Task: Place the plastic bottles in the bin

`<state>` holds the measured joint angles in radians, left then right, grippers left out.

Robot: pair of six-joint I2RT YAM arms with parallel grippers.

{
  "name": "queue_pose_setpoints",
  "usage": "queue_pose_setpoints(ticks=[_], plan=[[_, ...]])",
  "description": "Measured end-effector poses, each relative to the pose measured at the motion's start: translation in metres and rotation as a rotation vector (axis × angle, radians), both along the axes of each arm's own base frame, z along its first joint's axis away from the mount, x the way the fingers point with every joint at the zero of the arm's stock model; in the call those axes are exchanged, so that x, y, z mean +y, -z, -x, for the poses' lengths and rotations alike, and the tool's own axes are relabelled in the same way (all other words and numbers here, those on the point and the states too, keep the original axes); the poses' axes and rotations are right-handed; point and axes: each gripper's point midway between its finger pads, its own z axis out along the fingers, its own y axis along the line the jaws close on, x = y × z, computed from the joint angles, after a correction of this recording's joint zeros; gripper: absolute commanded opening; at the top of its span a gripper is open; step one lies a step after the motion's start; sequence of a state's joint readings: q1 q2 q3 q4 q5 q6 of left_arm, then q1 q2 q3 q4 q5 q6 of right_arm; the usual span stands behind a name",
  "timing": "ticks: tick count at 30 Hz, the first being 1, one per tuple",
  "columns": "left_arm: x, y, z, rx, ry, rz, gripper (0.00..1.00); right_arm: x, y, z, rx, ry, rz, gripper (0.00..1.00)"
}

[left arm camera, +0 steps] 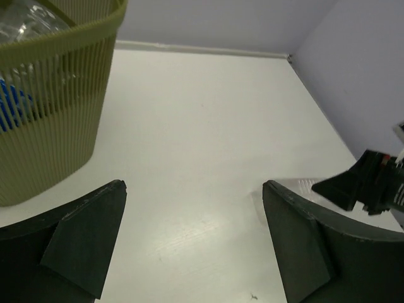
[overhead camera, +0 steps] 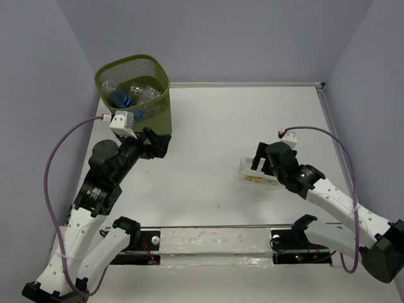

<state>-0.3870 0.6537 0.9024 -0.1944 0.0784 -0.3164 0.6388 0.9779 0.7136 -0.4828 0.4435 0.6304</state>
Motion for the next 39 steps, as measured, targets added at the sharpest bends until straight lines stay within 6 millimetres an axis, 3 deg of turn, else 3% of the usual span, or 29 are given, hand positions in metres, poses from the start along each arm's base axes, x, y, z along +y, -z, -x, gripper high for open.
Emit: queue_pose_setpoints(ticks=[4, 7, 12, 15, 20, 22, 25, 30, 33, 36, 39], plan=[[-0.012, 0.027, 0.011, 0.039, 0.087, -0.009, 0.99, -0.022, -0.007, 0.003, -0.033, 0.134, -0.063, 1.00], [-0.014, 0.029, 0.016, 0.010, 0.113, -0.001, 0.99, -0.038, -0.008, 0.003, -0.041, 0.230, -0.097, 1.00], [-0.021, 0.038, 0.025, -0.020, 0.150, -0.002, 0.99, -0.073, 0.011, -0.003, 0.012, 0.381, -0.086, 1.00], [-0.028, 0.037, 0.031, -0.034, 0.178, -0.014, 0.99, -0.077, 0.022, -0.005, 0.057, 0.397, -0.081, 0.97], [-0.028, 0.033, 0.034, -0.057, 0.178, -0.024, 0.99, -0.044, 0.044, -0.011, 0.164, 0.264, -0.143, 0.90], [-0.026, 0.033, 0.033, -0.060, 0.163, -0.025, 0.99, -0.016, 0.041, -0.013, 0.171, 0.172, -0.240, 0.89], [-0.023, 0.033, 0.031, -0.062, 0.146, -0.027, 0.99, 0.033, 0.038, 0.000, 0.211, 0.020, -0.378, 0.90], [-0.020, 0.033, 0.028, -0.061, 0.126, -0.031, 0.99, 0.087, 0.028, 0.025, 0.269, -0.155, -0.443, 0.91], [-0.019, 0.033, 0.027, -0.060, 0.117, -0.032, 0.99, 0.098, 0.013, 0.022, 0.242, -0.208, -0.435, 0.90], [-0.018, 0.033, 0.026, -0.060, 0.109, -0.032, 0.99, 0.104, -0.007, 0.010, 0.194, -0.277, -0.388, 0.87], [-0.015, 0.034, 0.024, -0.059, 0.092, -0.033, 0.99, 0.121, -0.019, -0.009, 0.166, -0.410, -0.275, 0.90]])
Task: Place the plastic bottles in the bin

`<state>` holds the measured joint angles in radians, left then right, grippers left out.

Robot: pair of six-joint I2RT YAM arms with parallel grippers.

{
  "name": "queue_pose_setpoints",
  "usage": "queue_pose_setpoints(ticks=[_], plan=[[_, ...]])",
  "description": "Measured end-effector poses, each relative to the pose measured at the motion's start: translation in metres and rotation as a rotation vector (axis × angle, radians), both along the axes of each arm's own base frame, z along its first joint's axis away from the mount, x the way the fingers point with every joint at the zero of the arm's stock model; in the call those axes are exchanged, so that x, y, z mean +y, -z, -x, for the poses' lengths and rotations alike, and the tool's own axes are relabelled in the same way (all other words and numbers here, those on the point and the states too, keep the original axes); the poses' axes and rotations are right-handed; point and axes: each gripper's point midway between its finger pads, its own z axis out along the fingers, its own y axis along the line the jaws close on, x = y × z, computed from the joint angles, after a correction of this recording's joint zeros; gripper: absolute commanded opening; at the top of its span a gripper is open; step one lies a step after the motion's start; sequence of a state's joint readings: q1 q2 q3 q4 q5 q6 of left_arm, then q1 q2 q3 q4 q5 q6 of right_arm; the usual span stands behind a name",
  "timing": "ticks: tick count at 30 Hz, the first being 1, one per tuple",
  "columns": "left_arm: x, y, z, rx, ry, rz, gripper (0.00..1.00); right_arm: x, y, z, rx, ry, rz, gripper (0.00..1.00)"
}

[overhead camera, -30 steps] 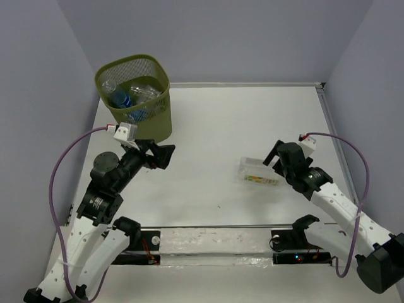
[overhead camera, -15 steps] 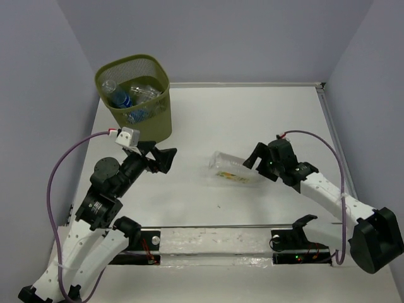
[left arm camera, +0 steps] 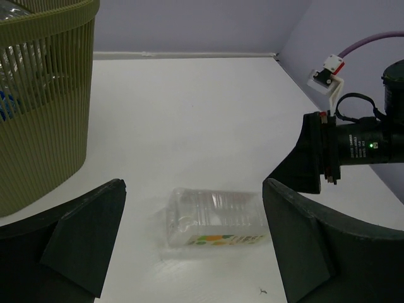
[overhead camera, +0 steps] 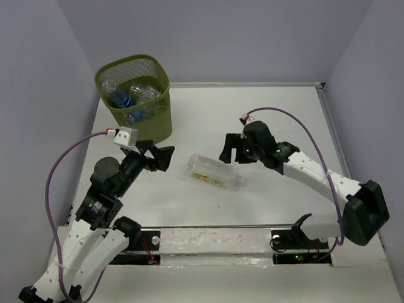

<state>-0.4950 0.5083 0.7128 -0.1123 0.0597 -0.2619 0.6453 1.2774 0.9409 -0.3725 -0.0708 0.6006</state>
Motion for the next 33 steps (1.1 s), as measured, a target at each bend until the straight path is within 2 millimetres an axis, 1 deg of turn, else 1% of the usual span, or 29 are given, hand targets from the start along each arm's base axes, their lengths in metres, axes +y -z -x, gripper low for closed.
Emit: queue_pose_setpoints(ticks=[1, 3, 4, 7, 9, 10, 12, 16, 20, 22, 24, 25, 28, 30, 32, 33], plan=[[0.001, 0.000, -0.001, 0.000, -0.007, 0.000, 0.99, 0.007, -0.001, -0.004, -0.025, -0.046, 0.033, 0.92], [0.005, 0.000, -0.002, -0.001, -0.025, 0.001, 0.99, 0.022, 0.007, -0.006, -0.069, -0.161, 0.128, 0.91], [0.007, -0.001, -0.002, -0.005, -0.034, 0.003, 0.99, 0.027, 0.012, -0.006, -0.084, -0.200, 0.166, 0.94], [0.018, -0.008, -0.001, -0.031, -0.085, 0.017, 0.99, 0.048, 0.041, -0.008, -0.130, -0.376, 0.320, 1.00], [0.024, -0.014, 0.001, -0.052, -0.112, 0.029, 0.99, 0.053, 0.061, -0.004, -0.140, -0.482, 0.399, 1.00], [0.028, -0.018, 0.002, -0.065, -0.125, 0.036, 0.99, 0.056, 0.067, -0.002, -0.145, -0.530, 0.420, 1.00], [0.032, -0.021, 0.003, -0.079, -0.142, 0.044, 0.99, 0.060, 0.067, -0.001, -0.180, -0.605, 0.444, 1.00], [0.035, -0.020, 0.001, -0.074, -0.159, 0.041, 0.99, 0.063, 0.067, -0.001, -0.217, -0.693, 0.471, 1.00], [0.036, -0.019, 0.000, -0.072, -0.170, 0.040, 0.99, 0.070, 0.077, 0.002, -0.210, -0.764, 0.475, 0.98], [0.038, -0.019, -0.001, -0.072, -0.180, 0.040, 0.99, 0.071, 0.087, 0.003, -0.190, -0.788, 0.486, 0.96], [0.041, -0.019, -0.002, -0.072, -0.192, 0.040, 0.99, 0.072, 0.097, 0.003, -0.172, -0.801, 0.501, 0.86], [0.042, -0.020, -0.003, -0.072, -0.198, 0.041, 0.99, 0.072, 0.100, 0.003, -0.165, -0.806, 0.505, 0.68], [0.045, -0.020, -0.003, -0.071, -0.212, 0.047, 0.99, 0.077, 0.097, 0.001, -0.174, -0.801, 0.501, 0.45], [0.047, -0.021, -0.003, -0.075, -0.223, 0.051, 0.99, 0.078, 0.094, 0.000, -0.180, -0.793, 0.498, 0.44], [0.052, -0.024, -0.002, -0.087, -0.249, 0.059, 0.99, 0.082, 0.085, -0.002, -0.193, -0.773, 0.482, 0.44], [0.053, -0.025, -0.002, -0.089, -0.254, 0.062, 0.99, 0.085, 0.075, -0.004, -0.211, -0.761, 0.467, 0.44]])
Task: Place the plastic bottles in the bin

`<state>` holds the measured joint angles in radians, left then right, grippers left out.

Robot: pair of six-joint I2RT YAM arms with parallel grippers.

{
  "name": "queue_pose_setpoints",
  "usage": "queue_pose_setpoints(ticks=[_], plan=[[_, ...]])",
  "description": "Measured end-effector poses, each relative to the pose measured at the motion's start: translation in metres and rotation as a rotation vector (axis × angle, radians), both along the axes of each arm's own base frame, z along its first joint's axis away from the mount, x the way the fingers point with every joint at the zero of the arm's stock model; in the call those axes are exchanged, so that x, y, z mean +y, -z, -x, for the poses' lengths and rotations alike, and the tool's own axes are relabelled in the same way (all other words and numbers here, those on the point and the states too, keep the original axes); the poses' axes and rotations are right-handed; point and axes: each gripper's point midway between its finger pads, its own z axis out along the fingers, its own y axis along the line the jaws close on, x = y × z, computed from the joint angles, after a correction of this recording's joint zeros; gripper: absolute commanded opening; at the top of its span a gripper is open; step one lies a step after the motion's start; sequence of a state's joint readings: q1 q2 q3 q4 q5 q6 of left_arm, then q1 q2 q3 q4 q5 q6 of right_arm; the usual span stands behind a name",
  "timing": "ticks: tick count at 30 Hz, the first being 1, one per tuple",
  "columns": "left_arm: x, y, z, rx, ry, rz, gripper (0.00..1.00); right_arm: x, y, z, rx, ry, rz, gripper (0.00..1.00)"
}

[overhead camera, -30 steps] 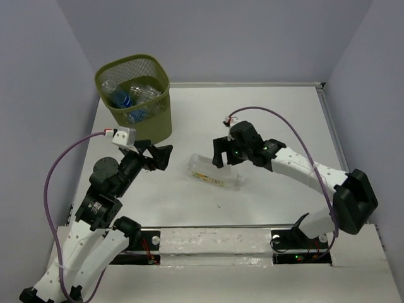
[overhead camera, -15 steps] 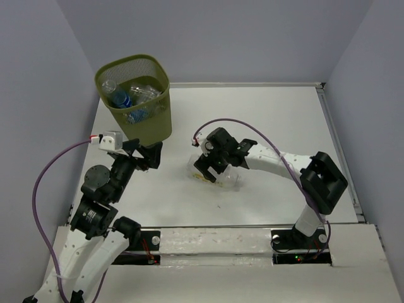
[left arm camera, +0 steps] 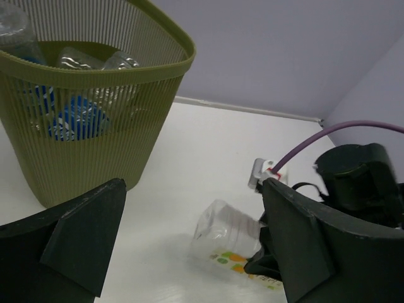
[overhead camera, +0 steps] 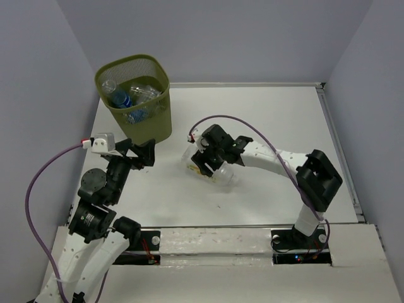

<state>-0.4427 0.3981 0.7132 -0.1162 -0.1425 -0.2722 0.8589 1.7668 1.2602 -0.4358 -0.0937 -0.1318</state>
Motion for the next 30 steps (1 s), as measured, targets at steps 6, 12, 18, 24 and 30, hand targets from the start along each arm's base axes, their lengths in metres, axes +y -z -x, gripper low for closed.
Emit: queue_pose_setpoints(ticks=[6, 12, 18, 24, 30], plan=[[0.028, 0.003, -0.004, 0.025, -0.157, 0.023, 0.99, 0.039, -0.111, -0.031, -0.157, 0.052, -0.246, 0.45], [0.049, 0.012, -0.005, 0.062, -0.281, 0.040, 0.99, 0.090, -0.287, -0.057, -0.384, 0.022, -0.673, 0.45], [0.076, 0.019, -0.002, 0.090, -0.434, 0.096, 0.99, 0.124, -0.397, -0.076, -0.556, -0.006, -0.997, 0.43], [0.077, 0.021, -0.002, 0.096, -0.444, 0.107, 0.99, 0.170, -0.422, -0.105, -0.622, -0.046, -1.215, 0.41], [0.075, 0.021, -0.003, 0.098, -0.437, 0.106, 0.99, 0.220, -0.386, -0.150, -0.644, 0.007, -1.415, 0.42]])
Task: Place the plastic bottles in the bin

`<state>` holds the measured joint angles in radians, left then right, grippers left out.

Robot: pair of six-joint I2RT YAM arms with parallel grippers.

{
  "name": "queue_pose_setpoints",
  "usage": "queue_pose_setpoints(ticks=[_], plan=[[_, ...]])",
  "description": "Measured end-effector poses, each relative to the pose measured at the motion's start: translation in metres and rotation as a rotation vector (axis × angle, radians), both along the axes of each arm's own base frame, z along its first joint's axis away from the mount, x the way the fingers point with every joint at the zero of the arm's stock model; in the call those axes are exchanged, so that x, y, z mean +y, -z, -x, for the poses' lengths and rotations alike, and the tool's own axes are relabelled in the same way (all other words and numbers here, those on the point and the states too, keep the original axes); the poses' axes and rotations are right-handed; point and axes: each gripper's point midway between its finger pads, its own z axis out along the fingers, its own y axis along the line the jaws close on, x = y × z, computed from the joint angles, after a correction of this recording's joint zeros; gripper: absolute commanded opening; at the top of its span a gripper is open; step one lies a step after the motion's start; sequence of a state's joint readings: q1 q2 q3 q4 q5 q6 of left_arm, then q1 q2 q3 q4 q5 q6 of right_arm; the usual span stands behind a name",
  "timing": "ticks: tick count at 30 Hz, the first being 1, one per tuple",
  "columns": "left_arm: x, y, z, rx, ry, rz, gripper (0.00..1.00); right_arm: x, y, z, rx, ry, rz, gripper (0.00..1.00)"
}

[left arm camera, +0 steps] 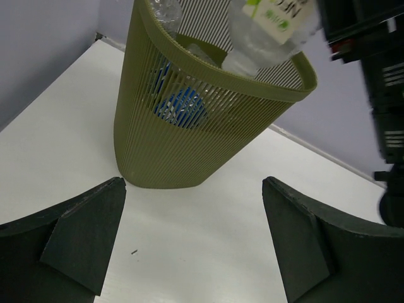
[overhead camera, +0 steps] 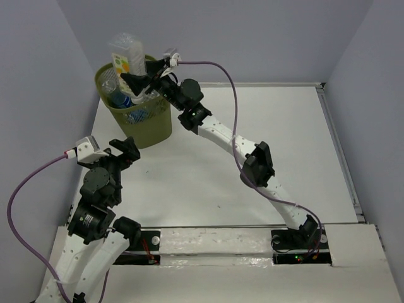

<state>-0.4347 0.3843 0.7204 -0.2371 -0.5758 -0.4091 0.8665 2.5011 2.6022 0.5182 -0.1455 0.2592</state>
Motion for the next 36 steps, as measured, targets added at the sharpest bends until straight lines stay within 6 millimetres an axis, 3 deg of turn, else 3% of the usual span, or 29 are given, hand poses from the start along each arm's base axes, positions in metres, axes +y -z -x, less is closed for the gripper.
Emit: queue_pose_setpoints(ticks=[1, 4, 5, 7, 13, 26, 30, 33, 34, 36], plan=[[0.000, 0.000, 0.000, 0.000, 0.002, 0.000, 0.99, 0.004, 0.011, -0.006, 0.015, 0.009, -0.011, 0.44], [-0.002, 0.000, 0.000, -0.001, 0.011, 0.000, 0.99, 0.013, 0.050, -0.026, 0.098, 0.050, -0.022, 0.69], [-0.002, 0.000, 0.000, 0.000, 0.014, 0.000, 0.99, 0.014, 0.059, -0.031, 0.121, 0.059, -0.023, 0.86], [-0.003, 0.000, 0.000, 0.000, 0.019, 0.000, 0.99, 0.014, 0.063, -0.034, 0.144, 0.068, -0.034, 0.95], [-0.005, 0.000, 0.000, 0.000, 0.026, 0.001, 0.99, 0.010, 0.052, -0.033, 0.146, 0.073, -0.072, 1.00], [0.001, 0.001, -0.002, 0.004, 0.001, -0.001, 0.99, 0.019, 0.081, -0.034, 0.273, 0.064, -0.032, 1.00], [0.003, 0.001, -0.002, 0.006, -0.008, -0.003, 0.99, 0.017, 0.076, -0.033, 0.273, 0.068, -0.023, 1.00], [0.004, 0.002, -0.003, 0.010, -0.014, -0.004, 0.99, 0.012, 0.062, -0.030, 0.248, 0.086, -0.010, 1.00], [0.005, 0.002, -0.004, 0.011, -0.016, -0.004, 0.99, 0.009, 0.054, -0.028, 0.231, 0.092, -0.012, 0.95], [0.005, 0.002, -0.005, 0.012, -0.017, -0.004, 0.99, 0.004, 0.041, -0.025, 0.204, 0.102, -0.016, 1.00]])
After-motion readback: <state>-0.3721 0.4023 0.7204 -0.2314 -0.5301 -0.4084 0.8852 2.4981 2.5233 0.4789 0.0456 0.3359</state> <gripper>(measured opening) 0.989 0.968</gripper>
